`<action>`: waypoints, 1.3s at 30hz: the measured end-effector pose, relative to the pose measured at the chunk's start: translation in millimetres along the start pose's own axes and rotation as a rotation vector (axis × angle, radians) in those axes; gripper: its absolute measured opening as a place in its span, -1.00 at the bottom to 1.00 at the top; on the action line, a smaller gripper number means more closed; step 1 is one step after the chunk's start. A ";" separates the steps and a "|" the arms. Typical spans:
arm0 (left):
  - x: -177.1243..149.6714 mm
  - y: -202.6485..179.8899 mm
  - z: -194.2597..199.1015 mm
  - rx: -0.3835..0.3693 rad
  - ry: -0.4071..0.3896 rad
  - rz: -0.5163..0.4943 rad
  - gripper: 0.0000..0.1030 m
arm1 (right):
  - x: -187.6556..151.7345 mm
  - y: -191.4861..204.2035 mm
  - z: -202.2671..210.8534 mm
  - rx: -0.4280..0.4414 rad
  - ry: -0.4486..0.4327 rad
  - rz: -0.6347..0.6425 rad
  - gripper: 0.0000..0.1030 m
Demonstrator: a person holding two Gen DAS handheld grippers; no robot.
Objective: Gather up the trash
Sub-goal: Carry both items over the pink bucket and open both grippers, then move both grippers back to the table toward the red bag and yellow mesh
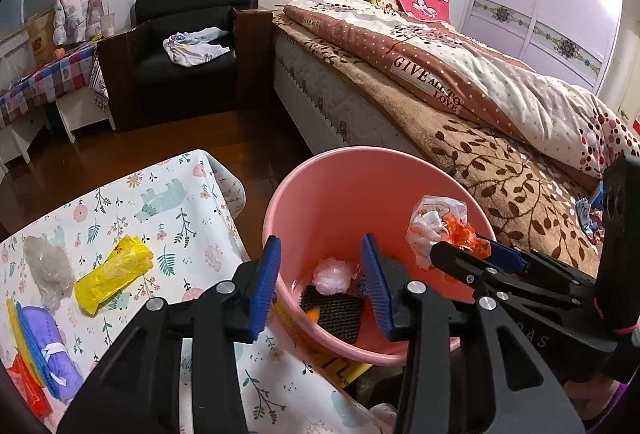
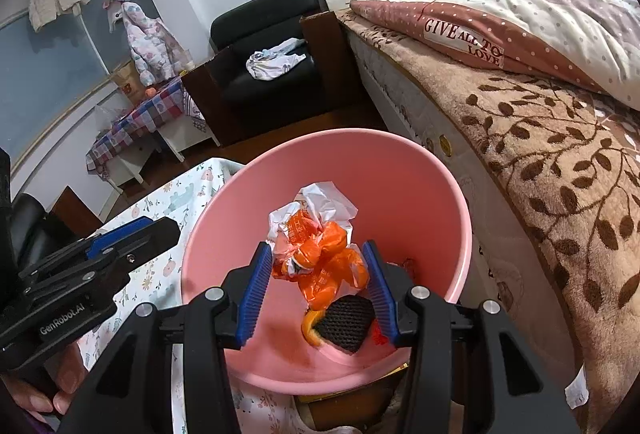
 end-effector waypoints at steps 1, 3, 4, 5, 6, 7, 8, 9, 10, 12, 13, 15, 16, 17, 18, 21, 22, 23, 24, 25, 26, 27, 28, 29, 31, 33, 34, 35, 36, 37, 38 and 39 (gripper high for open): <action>0.3 0.9 1.1 -0.001 0.000 0.002 -0.05 | 0.0 0.1 0.6 -0.003 -0.003 -0.002 -0.08; 0.7 3.4 2.3 -0.002 0.002 0.012 0.00 | 0.6 -1.3 0.5 -0.005 -0.007 -0.009 -0.01; 0.8 4.6 3.0 -0.003 0.002 0.017 0.01 | 0.1 -1.9 0.9 -0.005 -0.009 -0.013 0.01; 0.9 6.4 3.9 -0.002 0.001 0.022 0.01 | 0.1 -2.5 1.5 -0.005 -0.010 -0.016 0.08; 1.0 7.9 4.6 -0.001 0.000 0.026 0.01 | 0.1 -2.8 2.2 -0.003 -0.015 -0.018 0.15; 1.0 8.9 5.2 0.001 0.000 0.029 0.01 | 0.2 -3.1 2.9 -0.001 -0.019 -0.019 0.17; 1.0 10.5 6.0 0.003 -0.001 0.032 0.01 | 0.5 -2.8 3.8 -0.001 -0.023 -0.019 0.22; 0.8 11.8 6.7 0.003 -0.001 0.036 0.01 | 0.9 -1.9 4.4 -0.001 -0.026 -0.016 0.26; 0.7 13.2 7.7 0.004 -0.001 0.039 0.01 | 1.2 -0.9 5.0 -0.003 -0.029 -0.012 0.27; 0.4 15.6 10.1 0.004 -0.004 0.044 0.01 | 1.6 0.8 6.0 0.000 -0.034 -0.009 0.31; 0.1 17.0 11.9 0.004 -0.006 0.045 0.01 | 1.3 1.8 6.8 -0.001 -0.036 -0.009 0.32; -0.4 18.6 14.5 0.003 -0.008 0.048 0.01 | 1.6 2.8 7.5 0.000 -0.041 -0.010 0.38; -0.8 19.5 15.7 0.003 -0.009 0.050 0.01 | 1.3 3.3 7.9 0.003 -0.043 -0.011 0.39; -1.2 20.5 17.2 0.003 -0.009 0.052 0.01 | 0.9 3.8 8.1 0.007 -0.041 -0.013 0.41; -1.8 22.1 19.5 0.002 -0.011 0.054 0.01 | 0.3 4.9 7.7 0.016 -0.036 -0.014 0.43; -4.1 26.2 25.6 0.002 -0.015 0.064 0.01 | -0.4 7.2 7.8 0.032 -0.028 -0.018 0.46; -5.2 28.2 28.3 0.002 -0.015 0.066 0.01 | -0.2 7.8 8.0 0.037 -0.028 -0.017 0.46; -5.6 29.2 30.2 0.002 -0.016 0.068 0.01 | -0.1 8.8 8.7 0.039 -0.029 -0.015 0.47; -6.6 31.5 33.8 0.004 -0.019 0.069 0.01 | 0.5 9.2 8.9 0.040 -0.030 -0.012 0.47; -7.2 32.9 36.7 0.006 -0.021 0.069 0.01 | 0.7 10.3 9.4 0.042 -0.033 -0.007 0.47; -8.4 35.4 40.7 0.008 -0.024 0.071 0.01 | 0.8 12.0 10.3 0.042 -0.036 -0.003 0.48; -8.9 36.6 43.0 0.009 -0.026 0.073 0.01 | 0.8 13.5 10.9 0.044 -0.038 0.000 0.48; -10.0 39.2 46.1 0.012 -0.028 0.076 0.01 | 0.9 14.8 11.3 0.045 -0.039 0.003 0.48; -11.4 42.7 50.0 0.017 -0.030 0.082 0.01 | 1.0 16.0 11.8 0.047 -0.040 0.006 0.48; -13.4 48.8 54.9 0.024 -0.033 0.092 0.01 | 1.6 18.2 13.3 0.047 -0.043 0.013 0.48; -16.2 55.9 61.0 0.031 -0.036 0.107 0.01 | 1.8 21.7 16.0 0.041 -0.052 0.020 0.48; -18.0 59.5 64.2 0.033 -0.038 0.114 0.01 | 2.8 21.8 16.8 0.038 -0.057 0.023 0.48; -19.5 62.8 66.8 0.036 -0.040 0.120 0.01 | 3.2 22.6 18.2 0.036 -0.062 0.027 0.48; -22.1 66.8 70.3 0.041 -0.042 0.126 0.01 | 3.4 24.0 19.7 0.034 -0.067 0.030 0.48; -24.5 70.2 73.5 0.047 -0.043 0.131 0.01 | 4.0 25.5 21.5 0.031 -0.073 0.033 0.48; -26.5 73.1 76.1 0.052 -0.043 0.134 0.01 | 4.6 26.6 23.1 0.030 -0.078 0.035 0.48; -29.4 76.9 79.4 0.059 -0.043 0.138 0.01 | 4.7 28.0 25.0 0.029 -0.083 0.038 0.48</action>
Point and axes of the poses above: each gripper's, at about its wrist camera, not at the fingertips, and z roughly against the way its jaws point, y to its left, x to its top, the point moved 2 cm from there along -z, roughly the way its jaws point, and after that the axes turned 1 degree about x, right-handed, at the moved point
